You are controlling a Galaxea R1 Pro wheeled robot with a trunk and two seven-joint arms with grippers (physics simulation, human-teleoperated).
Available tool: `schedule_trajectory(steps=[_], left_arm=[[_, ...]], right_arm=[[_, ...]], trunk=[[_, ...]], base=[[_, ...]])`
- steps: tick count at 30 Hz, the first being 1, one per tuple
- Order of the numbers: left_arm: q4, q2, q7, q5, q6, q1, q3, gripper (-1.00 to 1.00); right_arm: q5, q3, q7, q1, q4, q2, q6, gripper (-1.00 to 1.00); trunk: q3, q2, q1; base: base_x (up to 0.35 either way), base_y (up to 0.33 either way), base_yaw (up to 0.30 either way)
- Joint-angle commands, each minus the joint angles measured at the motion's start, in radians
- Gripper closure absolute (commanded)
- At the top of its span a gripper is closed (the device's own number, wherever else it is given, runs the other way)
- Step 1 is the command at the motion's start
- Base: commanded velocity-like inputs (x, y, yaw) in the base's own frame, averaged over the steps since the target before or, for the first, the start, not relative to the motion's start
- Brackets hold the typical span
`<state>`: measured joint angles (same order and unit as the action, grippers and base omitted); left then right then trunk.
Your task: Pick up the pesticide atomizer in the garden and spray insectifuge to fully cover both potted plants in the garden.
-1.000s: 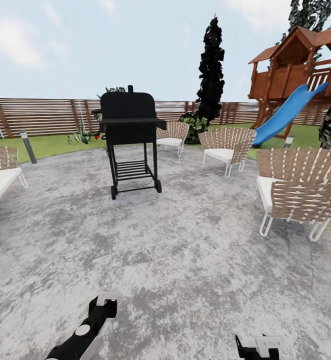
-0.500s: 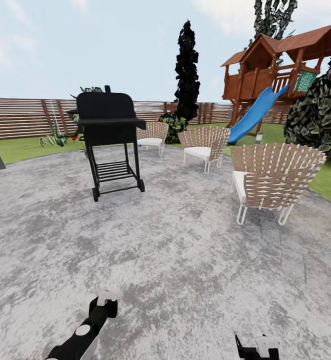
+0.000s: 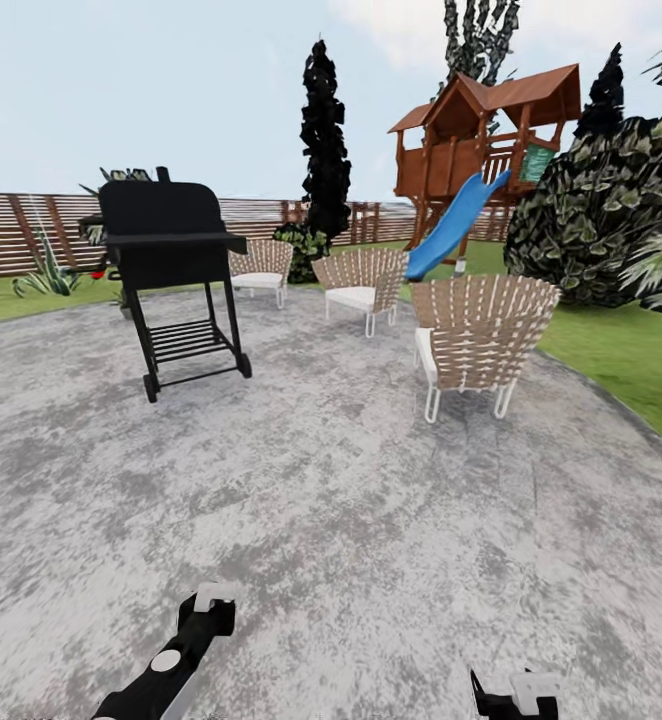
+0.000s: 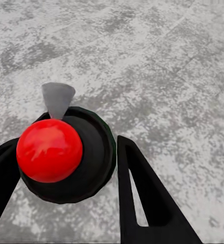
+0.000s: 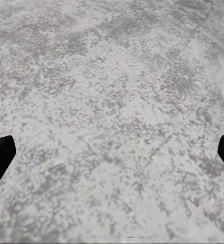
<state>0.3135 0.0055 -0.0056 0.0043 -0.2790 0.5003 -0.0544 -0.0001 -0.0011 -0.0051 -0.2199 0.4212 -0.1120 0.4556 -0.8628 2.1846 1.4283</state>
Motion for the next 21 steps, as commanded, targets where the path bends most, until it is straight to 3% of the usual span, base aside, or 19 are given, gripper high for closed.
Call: schedule_trajectory(steps=[1,21], left_arm=[[-0.001,0.0,0.001,0.0,-0.003,0.0,-0.004,1.0],[-0.001,-0.001,0.001,0.0,-0.004,0.0,-0.004,1.0]], right_arm=[[0.0,0.0,0.0,-0.001,-0.001,0.0,0.003,-1.0],[0.0,0.0,0.0,-0.001,-0.001,0.0,0.003,-1.0]], trunk=[[-0.001,0.0,-0.001],[-0.013,0.0,-0.001]], base=[[-0.331,0.0,-0.266],[-0.334,0.0,-0.266]])
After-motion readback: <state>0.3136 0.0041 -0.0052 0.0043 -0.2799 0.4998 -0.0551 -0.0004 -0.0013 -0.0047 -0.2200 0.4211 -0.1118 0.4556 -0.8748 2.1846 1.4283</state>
